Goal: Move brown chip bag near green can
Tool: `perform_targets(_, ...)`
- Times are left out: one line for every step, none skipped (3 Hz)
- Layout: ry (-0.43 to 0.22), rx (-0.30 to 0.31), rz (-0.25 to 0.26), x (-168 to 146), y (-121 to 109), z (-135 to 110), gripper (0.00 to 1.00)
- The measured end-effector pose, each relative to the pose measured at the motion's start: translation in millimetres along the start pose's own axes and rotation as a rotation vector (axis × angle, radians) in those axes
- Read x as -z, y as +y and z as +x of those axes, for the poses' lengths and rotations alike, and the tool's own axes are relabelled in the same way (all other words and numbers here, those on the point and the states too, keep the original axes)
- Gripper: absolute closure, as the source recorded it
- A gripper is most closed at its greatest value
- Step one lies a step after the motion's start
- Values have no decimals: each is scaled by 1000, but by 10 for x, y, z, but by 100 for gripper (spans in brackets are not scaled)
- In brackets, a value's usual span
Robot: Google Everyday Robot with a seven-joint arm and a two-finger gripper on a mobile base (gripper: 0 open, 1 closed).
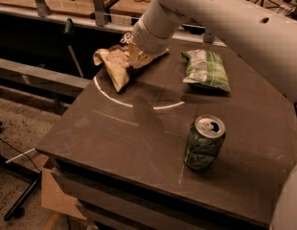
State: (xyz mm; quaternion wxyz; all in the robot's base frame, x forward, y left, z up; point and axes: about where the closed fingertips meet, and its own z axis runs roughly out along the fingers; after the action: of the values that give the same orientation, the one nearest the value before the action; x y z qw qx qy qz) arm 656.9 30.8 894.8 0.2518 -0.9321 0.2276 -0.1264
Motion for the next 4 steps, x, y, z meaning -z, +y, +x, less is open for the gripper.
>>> perform_targets(49,-16,-66,292,219,119,100)
perform_targets(83,-49,-70,466,317,154,82)
perform_targets(96,-77,-57,447,274,131,59)
perform_targets(113,-104,-47,314,178,121,35)
